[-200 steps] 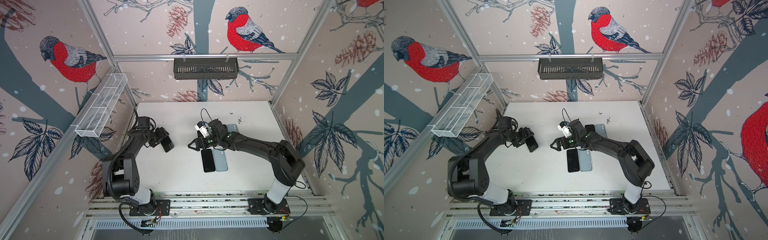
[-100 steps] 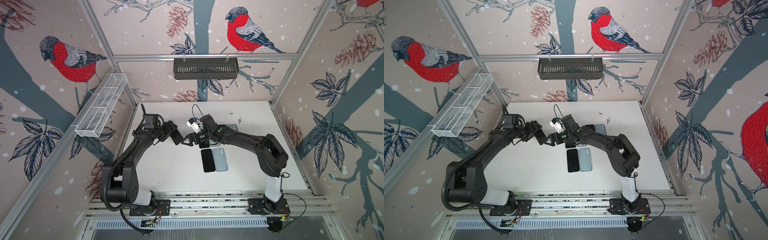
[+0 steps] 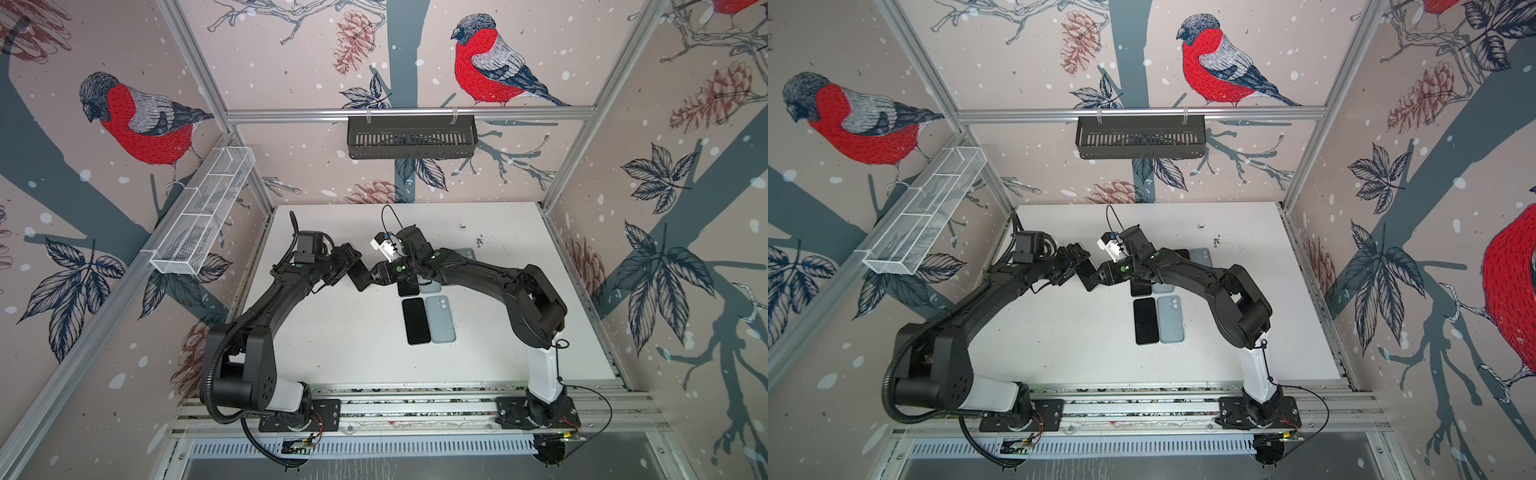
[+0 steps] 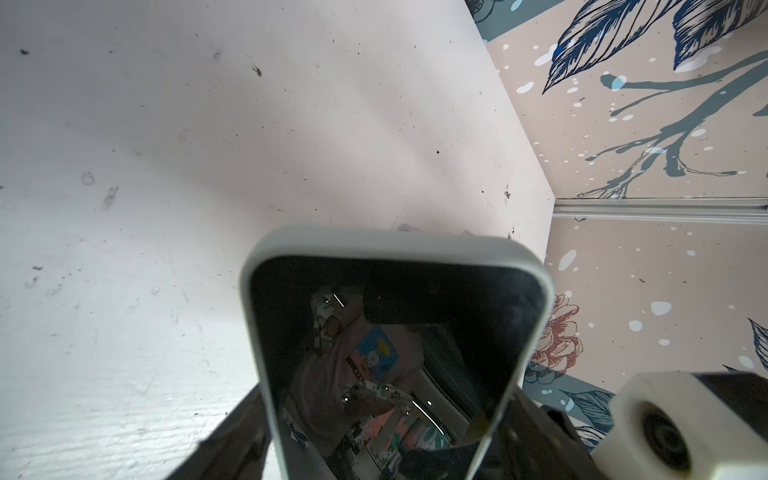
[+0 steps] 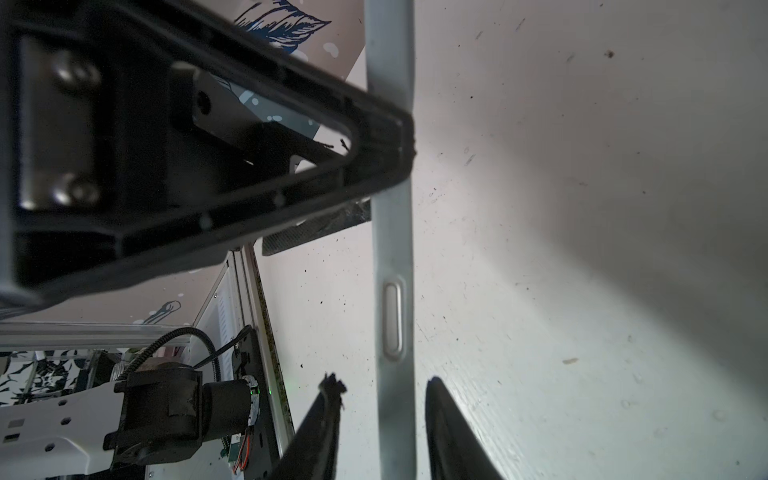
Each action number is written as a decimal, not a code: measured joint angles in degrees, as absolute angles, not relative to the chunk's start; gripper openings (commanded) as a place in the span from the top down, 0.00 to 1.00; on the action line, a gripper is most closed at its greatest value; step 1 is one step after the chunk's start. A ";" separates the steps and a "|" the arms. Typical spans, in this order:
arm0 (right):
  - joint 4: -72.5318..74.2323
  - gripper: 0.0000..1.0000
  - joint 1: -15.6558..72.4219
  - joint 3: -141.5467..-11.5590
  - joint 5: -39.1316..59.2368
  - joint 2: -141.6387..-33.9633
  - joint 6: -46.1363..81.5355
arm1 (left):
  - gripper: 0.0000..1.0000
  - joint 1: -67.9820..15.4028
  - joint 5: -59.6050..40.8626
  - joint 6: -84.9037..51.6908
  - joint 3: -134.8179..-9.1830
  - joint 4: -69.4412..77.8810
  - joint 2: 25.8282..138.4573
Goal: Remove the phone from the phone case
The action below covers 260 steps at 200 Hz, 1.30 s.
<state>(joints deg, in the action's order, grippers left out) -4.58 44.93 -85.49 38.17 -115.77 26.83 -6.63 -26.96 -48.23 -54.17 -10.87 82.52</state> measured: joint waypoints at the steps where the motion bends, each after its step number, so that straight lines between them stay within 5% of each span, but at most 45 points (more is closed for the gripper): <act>1: -4.58 0.76 44.93 -85.49 38.17 -115.79 26.83 | 0.59 -6.66 -26.96 -48.23 -54.17 -10.79 82.52; 38: -5.74 0.92 44.58 -86.02 38.61 -116.14 26.65 | 0.59 -7.99 -26.52 -49.10 -53.65 -8.62 82.41; 75: -7.29 0.98 44.05 -86.19 38.70 -115.74 26.57 | 0.56 -9.21 -25.28 -50.68 -51.79 -5.28 81.65; 108: -7.70 1.00 43.00 -85.73 38.94 -114.28 24.97 | 0.15 -9.80 -25.50 -51.18 -50.89 -1.96 80.44; 128: -8.64 1.00 41.82 -84.66 38.48 -112.57 24.10 | 0.02 -9.89 -27.46 -51.18 -50.72 0.82 79.48; 260: -23.90 1.00 26.20 -73.32 32.84 -89.01 -0.36 | 0.02 -9.61 -46.11 -31.33 -69.91 8.64 88.36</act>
<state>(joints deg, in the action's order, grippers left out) -23.90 26.20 -73.32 32.84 -89.01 -0.36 -9.61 -46.11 -31.33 -69.91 8.64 88.36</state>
